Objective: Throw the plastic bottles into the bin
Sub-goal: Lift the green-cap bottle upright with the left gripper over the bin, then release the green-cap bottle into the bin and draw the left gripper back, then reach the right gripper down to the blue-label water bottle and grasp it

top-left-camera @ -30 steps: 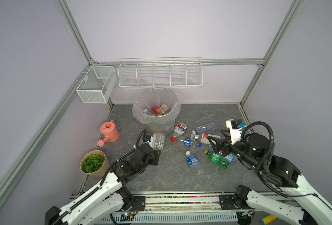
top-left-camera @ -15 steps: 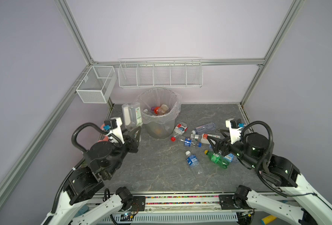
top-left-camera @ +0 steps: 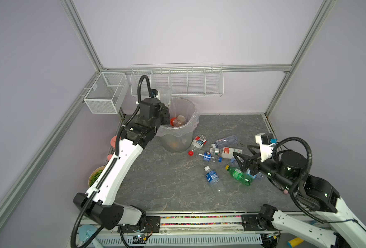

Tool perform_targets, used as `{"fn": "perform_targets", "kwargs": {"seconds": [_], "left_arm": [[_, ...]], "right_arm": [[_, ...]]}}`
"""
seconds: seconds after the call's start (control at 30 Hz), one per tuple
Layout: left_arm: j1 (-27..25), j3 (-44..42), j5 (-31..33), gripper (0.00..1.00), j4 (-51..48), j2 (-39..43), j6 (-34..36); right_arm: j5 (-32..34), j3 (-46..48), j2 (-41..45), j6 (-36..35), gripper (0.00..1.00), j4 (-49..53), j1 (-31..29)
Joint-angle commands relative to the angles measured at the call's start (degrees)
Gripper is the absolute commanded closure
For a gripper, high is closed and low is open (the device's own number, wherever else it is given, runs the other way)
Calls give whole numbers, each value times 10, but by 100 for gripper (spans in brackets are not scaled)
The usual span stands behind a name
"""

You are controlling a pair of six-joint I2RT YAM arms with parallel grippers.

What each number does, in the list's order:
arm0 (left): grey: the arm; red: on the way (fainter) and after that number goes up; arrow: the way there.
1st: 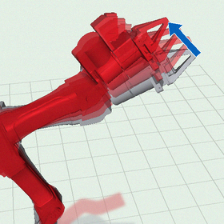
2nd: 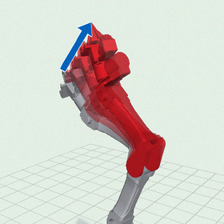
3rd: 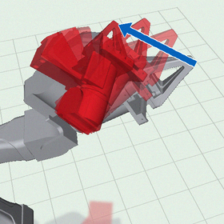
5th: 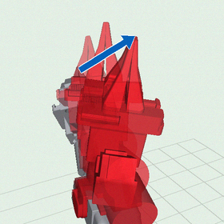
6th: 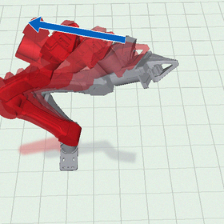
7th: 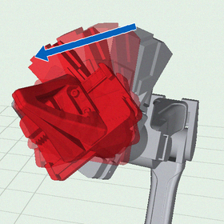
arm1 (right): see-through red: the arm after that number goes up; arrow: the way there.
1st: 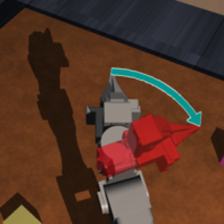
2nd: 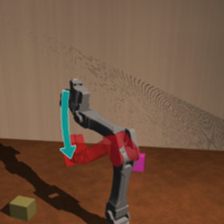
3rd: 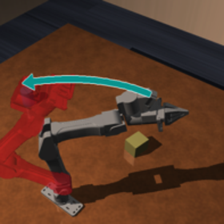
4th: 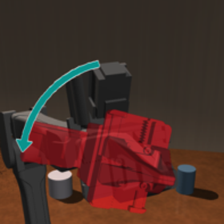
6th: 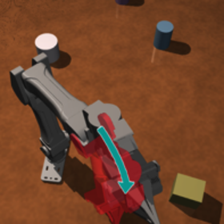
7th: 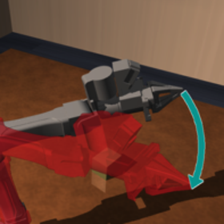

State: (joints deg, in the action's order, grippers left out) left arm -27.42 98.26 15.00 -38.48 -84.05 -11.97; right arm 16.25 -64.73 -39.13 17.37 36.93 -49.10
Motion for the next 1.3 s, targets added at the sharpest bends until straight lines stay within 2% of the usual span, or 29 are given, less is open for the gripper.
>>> {"fn": "perform_targets", "kwargs": {"seconds": [0.0,0.07,0.1,0.27,0.57,0.9,1.27], "left_arm": [[5,127,-25,24,-142,-91,19],[4,198,-30,14,-211,-111,6],[4,203,-37,0,-211,-102,8],[4,85,-56,1,-76,37,5],[3,-112,-103,0,88,282,-3],[3,-241,-140,1,65,432,-40],[2,-368,-155,3,-11,548,-87]], "right_arm": [[0,-8,12,8,11,12,3],[3,-9,15,8,12,17,4],[5,-9,16,7,11,19,4],[3,-4,12,9,11,10,3],[-12,-7,-39,1,12,28,4],[-45,-12,-128,2,12,48,3],[-75,8,-210,24,12,84,-5]]}}
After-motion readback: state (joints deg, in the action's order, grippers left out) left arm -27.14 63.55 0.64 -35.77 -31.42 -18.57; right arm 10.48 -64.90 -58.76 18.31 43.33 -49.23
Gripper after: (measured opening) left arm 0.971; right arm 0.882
